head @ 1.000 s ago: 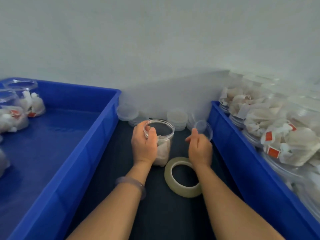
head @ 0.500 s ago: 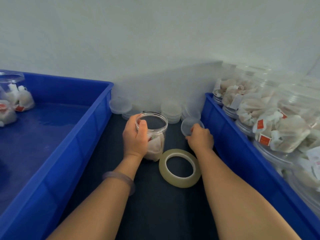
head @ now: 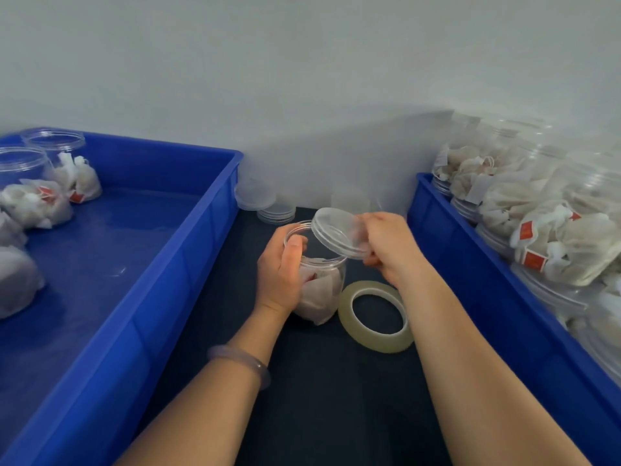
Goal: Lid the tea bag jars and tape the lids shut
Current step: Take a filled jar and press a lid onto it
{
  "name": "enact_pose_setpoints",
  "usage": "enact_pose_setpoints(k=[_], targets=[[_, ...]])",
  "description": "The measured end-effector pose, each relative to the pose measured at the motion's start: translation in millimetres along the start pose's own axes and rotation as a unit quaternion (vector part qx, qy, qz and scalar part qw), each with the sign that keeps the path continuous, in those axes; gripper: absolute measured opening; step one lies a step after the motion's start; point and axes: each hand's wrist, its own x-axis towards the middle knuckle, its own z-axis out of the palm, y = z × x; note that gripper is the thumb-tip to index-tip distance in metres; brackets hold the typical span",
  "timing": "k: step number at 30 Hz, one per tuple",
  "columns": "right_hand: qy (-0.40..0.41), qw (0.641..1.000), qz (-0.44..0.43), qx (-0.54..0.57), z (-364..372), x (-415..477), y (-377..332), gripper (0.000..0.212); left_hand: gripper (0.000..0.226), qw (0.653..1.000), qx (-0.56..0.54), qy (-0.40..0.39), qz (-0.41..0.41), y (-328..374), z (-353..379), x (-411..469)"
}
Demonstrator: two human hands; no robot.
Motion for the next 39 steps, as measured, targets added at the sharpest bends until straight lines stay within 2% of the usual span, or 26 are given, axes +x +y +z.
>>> enact_pose_setpoints(k=[2,4,5,7,10,11,13,14,16,21,24,26,29,31,35,37,39], targets=[[-0.005,0.990,-0.051,-0.133,7.5,-2.8,5.6,0.025,0.041,1.000,-0.024,-0.001,-0.013,1.6,-2.3,-6.8],[0.045,0.973,-0.165,-0.153,9.0,-8.2,8.8,0.025,0.048,0.998,-0.053,0.002,-0.042,4.5,-3.2,-11.4],[0.049,0.964,-0.222,-0.140,9.6,-13.8,8.1,0.033,0.053,0.997,-0.060,-0.001,-0.054,6.1,-3.1,-12.8],[-0.011,0.959,-0.263,-0.109,12.8,-24.9,4.3,0.042,0.064,0.994,-0.071,-0.015,-0.082,9.8,-2.1,-14.9],[-0.091,0.946,-0.276,-0.146,21.7,-39.5,-1.7,0.027,0.075,0.977,-0.165,-0.018,-0.130,13.3,-1.7,-17.4],[-0.100,0.925,-0.308,-0.199,22.1,-42.3,-2.0,0.036,0.079,0.972,-0.194,-0.019,-0.133,13.7,-2.8,-18.2],[-0.132,0.891,-0.338,-0.274,18.8,-48.0,2.7,0.069,0.080,0.971,-0.197,-0.016,-0.134,12.8,-5.4,-23.6],[-0.148,0.891,-0.327,-0.279,16.2,-50.8,3.7,0.079,0.077,0.975,-0.180,-0.012,-0.127,11.5,-6.9,-27.1],[-0.163,0.905,-0.302,-0.251,12.0,-54.5,8.8,0.085,0.068,0.980,-0.160,0.006,-0.116,8.9,-8.8,-32.9],[-0.112,0.915,-0.323,-0.212,20.9,-60.3,18.4,0.062,0.067,0.986,-0.092,0.077,-0.115,11.0,-6.6,-38.8],[-0.084,0.924,-0.307,-0.211,24.6,-64.5,23.1,0.063,0.061,0.988,-0.067,0.104,-0.095,14.8,-4.2,-42.8],[-0.020,0.924,-0.300,-0.235,32.9,-70.1,25.6,0.066,0.059,0.989,-0.050,0.110,-0.087,15.6,-2.5,-43.9],[0.066,0.903,-0.270,-0.329,49.5,-85.2,23.0,0.082,0.046,0.990,-0.008,0.121,-0.067,15.3,-2.5,-44.2],[0.040,0.883,-0.258,-0.390,49.5,-94.0,19.4,0.092,0.046,0.991,0.011,0.122,-0.060,13.9,-3.2,-43.3],[-0.092,0.859,-0.210,-0.457,13.1,-96.3,-2.3,0.075,0.060,0.987,-0.031,0.122,-0.098,15.7,-5.3,-41.1],[-0.070,0.832,-0.207,-0.510,-0.1,-98.2,-12.9,0.062,0.061,0.989,-0.044,0.114,-0.083,15.1,-4.1,-41.3],[-0.003,0.816,-0.213,-0.537,0.0,-101.5,-17.7,0.063,0.058,0.989,-0.049,0.109,-0.082,14.8,-5.3,-43.1]])
